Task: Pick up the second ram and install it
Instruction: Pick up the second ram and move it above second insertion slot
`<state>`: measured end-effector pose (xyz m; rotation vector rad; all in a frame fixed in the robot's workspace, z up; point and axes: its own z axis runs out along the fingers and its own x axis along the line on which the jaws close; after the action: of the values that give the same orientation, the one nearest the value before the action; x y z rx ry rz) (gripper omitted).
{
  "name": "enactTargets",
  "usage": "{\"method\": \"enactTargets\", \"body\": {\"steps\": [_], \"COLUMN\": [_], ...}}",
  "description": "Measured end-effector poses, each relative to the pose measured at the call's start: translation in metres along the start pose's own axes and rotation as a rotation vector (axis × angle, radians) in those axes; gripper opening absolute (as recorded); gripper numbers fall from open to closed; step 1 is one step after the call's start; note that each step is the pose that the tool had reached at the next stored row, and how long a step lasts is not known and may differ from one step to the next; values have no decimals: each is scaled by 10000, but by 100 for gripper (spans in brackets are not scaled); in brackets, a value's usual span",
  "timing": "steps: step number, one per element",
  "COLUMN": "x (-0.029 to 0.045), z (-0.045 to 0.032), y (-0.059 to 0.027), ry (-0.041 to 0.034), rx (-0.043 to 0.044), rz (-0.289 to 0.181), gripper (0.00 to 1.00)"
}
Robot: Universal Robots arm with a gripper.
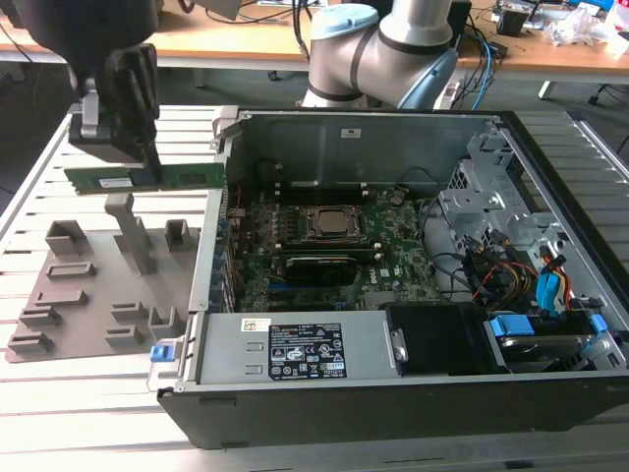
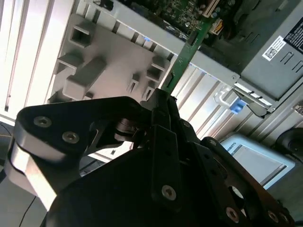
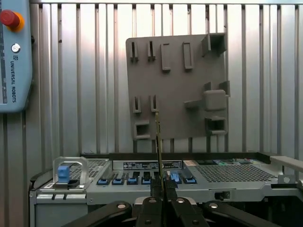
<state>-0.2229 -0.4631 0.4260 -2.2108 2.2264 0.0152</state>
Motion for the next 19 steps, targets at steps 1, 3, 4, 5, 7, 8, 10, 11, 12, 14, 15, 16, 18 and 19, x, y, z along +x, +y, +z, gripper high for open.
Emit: {"method": "enactTargets", "body": {"steps": [1, 3, 4, 5, 7, 8, 10, 11, 12, 14, 15, 16, 18, 19], "x": [-1, -3, -5, -6, -9, -12, -15, -18, -21, -24, -25, -27, -30, -31], "z": [0, 0, 0, -1, -1, -1, -1, -2, -2, -2, -2, -2, -3, -3], "y": [-30, -104, -158, -191, -270, -339, -405, -439, -497, -566, -628, -673, -754, -782], "ry": [0, 0, -1, 0, 0, 0, -1, 0, 0, 0, 1, 0, 0, 0], "rx": [-1, -3, -4, -6, -11, -16, -20, -24, -28, -32, -36, -39, -43, -44], "rz": [-1, 1, 1, 1, 1, 2, 0, -1, 1, 1, -1, 2, 1, 0], "gripper": [14, 14, 14, 14, 14, 14, 14, 14, 14, 14, 14, 14, 14, 14]}}
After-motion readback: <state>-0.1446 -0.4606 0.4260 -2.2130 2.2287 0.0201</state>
